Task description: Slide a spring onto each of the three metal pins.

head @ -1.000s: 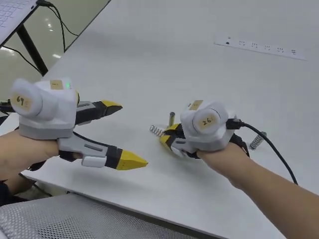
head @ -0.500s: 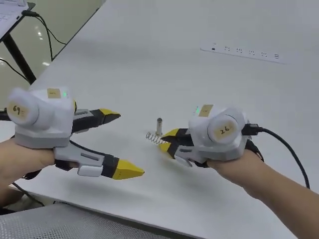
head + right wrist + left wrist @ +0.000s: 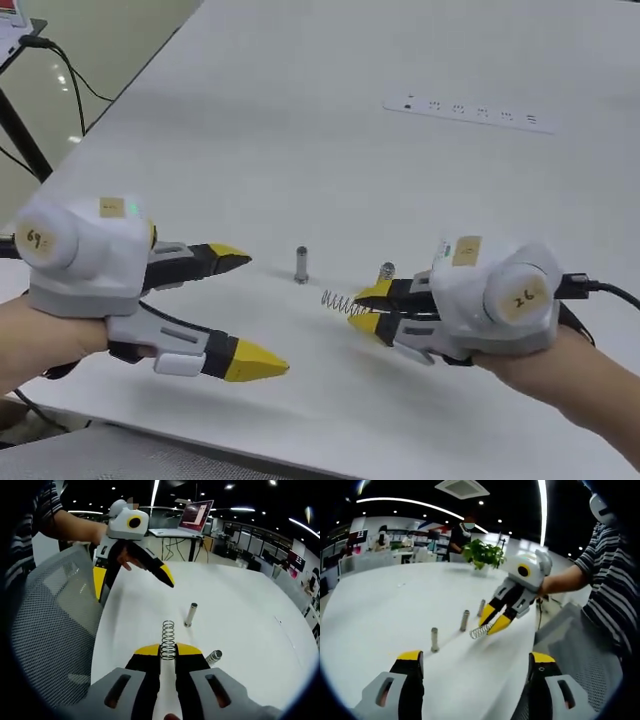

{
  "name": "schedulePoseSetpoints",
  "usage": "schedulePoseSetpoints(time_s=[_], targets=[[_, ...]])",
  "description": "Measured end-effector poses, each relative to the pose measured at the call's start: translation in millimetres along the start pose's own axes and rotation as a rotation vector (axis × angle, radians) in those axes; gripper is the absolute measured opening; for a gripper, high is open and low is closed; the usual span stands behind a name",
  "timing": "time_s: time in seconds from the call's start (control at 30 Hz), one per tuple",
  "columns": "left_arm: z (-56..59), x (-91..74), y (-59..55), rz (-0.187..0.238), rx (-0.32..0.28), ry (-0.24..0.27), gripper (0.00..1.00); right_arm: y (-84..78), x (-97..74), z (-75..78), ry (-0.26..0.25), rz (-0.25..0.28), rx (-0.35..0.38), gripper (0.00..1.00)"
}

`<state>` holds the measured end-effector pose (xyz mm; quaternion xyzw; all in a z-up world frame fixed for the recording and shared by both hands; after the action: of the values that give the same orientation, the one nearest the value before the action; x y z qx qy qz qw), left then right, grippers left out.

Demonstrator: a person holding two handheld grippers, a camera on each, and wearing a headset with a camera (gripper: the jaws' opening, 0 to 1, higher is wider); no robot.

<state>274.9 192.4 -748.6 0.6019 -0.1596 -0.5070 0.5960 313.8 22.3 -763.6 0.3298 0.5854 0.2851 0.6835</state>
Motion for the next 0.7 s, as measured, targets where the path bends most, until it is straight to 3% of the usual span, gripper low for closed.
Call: schedulePoseSetpoints(time_s=[0.1,0.2,0.33,0.7], targets=[[3.9,5.2,0.4,-0.008,0.006,-0.03,0.8,-3.6,-5.6,-0.2,0.01,-0.01,-0.055,0.07],[7.3,10.5,0.9,-0.019,0.016,-0.058,0.77,-3.7,-11.9,-3.0,0.056,0.01,-0.118,0.07],[11.7,18.6,3.5,-0.026,0.024,-0.11,0.66,-2.7,-19.0,-2.6,0.07,0.019,-0.133,0.07],[18.1,46.9,17.3,-0.025,0.099,-0.18,0.44,-1.4,-25.6,-9.0,0.109,0.024,-0.175,0.07]])
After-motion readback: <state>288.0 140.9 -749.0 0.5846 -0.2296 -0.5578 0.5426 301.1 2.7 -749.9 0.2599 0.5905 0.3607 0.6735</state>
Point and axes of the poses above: the centre of the closed fingertips' face, and the gripper's own axes: x roughly forward along the fingers, z roughly to its right, y roughly out of its top, the point moved 7 cm from there along -x, roughly backward along the fingers
